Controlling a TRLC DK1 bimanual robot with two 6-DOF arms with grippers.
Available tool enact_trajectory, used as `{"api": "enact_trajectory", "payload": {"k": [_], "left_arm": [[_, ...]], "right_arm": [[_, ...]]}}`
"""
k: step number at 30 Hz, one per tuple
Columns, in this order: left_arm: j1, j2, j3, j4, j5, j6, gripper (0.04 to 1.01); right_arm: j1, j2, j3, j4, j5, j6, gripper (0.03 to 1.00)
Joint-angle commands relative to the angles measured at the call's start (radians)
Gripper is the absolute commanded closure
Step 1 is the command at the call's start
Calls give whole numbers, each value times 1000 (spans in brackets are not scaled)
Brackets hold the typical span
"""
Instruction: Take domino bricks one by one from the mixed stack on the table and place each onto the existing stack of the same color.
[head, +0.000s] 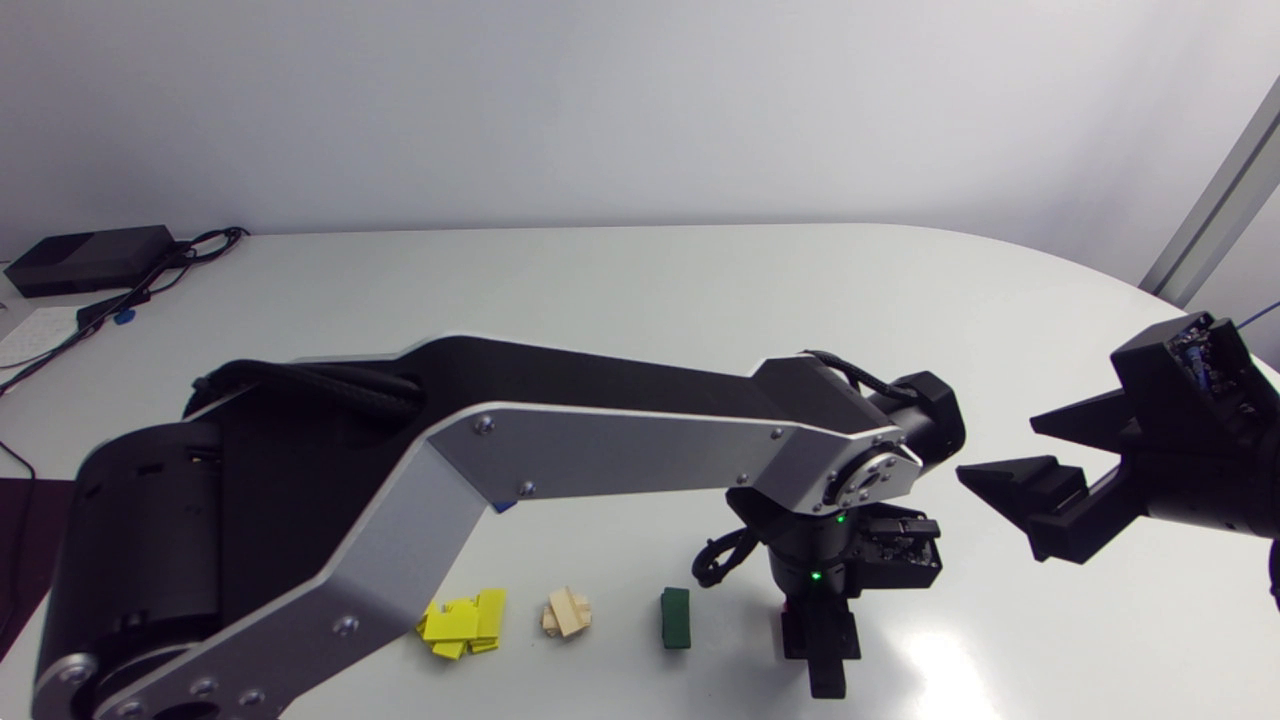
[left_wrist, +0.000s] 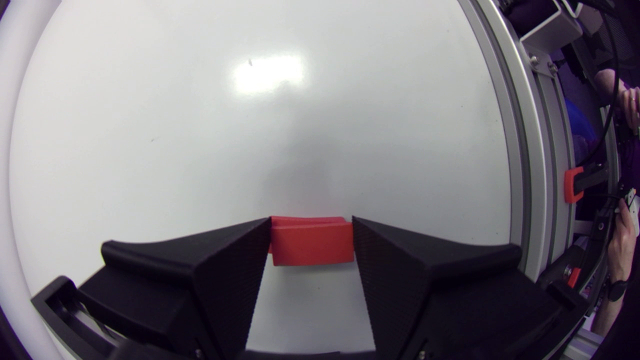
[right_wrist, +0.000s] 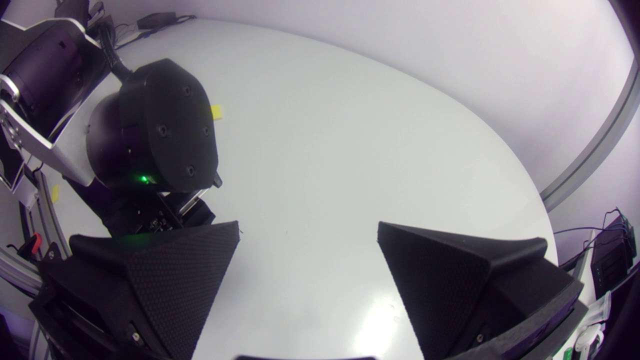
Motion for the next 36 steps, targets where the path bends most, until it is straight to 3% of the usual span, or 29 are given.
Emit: {"api": "enact_trajectory", "payload": {"k": [1, 21, 24, 29, 36], "left_arm": [[-4, 28, 29, -13, 12, -25, 487], [-2, 8, 7, -23, 12, -20, 344], [-2, -7, 1, -25, 12, -22, 280], [-7, -66, -2, -36, 12, -26, 93], [-4, -194, 47, -76, 12, -94, 56]], "right_arm": [[-7, 0, -24, 2, -10, -23, 66], [-6, -4, -15, -9, -10, -14, 66], [-4, -6, -15, -9, -10, -9, 66], [4, -7, -10, -11, -5, -2, 66], [19, -10, 5, -26, 6, 6, 66]]}}
